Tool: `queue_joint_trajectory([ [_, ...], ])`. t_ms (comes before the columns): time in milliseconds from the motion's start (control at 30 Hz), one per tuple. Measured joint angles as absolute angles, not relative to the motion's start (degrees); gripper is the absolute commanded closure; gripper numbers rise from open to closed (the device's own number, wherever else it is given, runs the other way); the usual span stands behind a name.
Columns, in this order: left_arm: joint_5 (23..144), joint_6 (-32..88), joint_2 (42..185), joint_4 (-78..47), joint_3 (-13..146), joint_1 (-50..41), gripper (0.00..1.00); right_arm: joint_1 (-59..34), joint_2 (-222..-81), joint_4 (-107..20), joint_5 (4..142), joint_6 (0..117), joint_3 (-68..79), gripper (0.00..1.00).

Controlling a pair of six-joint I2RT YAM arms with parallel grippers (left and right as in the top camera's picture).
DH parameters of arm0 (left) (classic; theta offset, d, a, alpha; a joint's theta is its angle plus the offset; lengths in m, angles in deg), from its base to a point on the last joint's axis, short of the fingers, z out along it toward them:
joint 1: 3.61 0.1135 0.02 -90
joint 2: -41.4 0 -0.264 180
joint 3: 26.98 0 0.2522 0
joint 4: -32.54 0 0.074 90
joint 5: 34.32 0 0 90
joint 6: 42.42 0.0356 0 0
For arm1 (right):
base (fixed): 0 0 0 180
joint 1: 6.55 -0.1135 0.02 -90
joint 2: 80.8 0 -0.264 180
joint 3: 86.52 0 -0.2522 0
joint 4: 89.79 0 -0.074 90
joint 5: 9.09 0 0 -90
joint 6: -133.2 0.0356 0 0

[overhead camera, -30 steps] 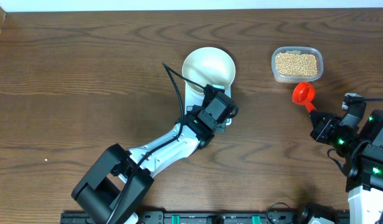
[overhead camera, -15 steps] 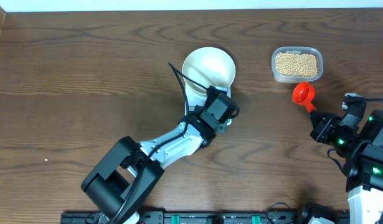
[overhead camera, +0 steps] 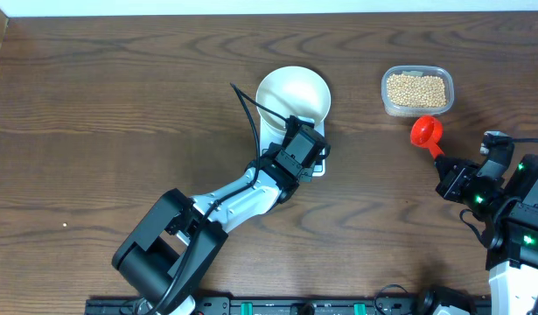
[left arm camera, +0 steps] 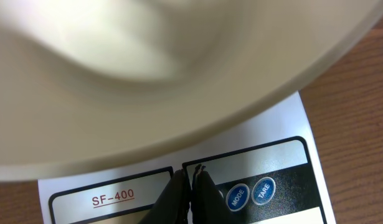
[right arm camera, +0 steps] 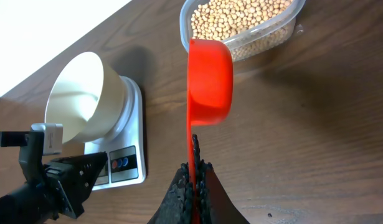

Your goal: Scoop item into bowl and weigh 50g on scale

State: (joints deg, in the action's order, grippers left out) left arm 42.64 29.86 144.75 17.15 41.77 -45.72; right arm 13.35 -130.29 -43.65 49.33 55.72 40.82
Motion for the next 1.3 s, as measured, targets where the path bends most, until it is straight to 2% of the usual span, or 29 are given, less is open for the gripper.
queue_joint_trajectory([
  [1300,45.0,29.9,146.4,16.9,41.8,-45.7,0.93,13.3,-130.3,-43.6,49.4,55.7,40.8,0.99],
])
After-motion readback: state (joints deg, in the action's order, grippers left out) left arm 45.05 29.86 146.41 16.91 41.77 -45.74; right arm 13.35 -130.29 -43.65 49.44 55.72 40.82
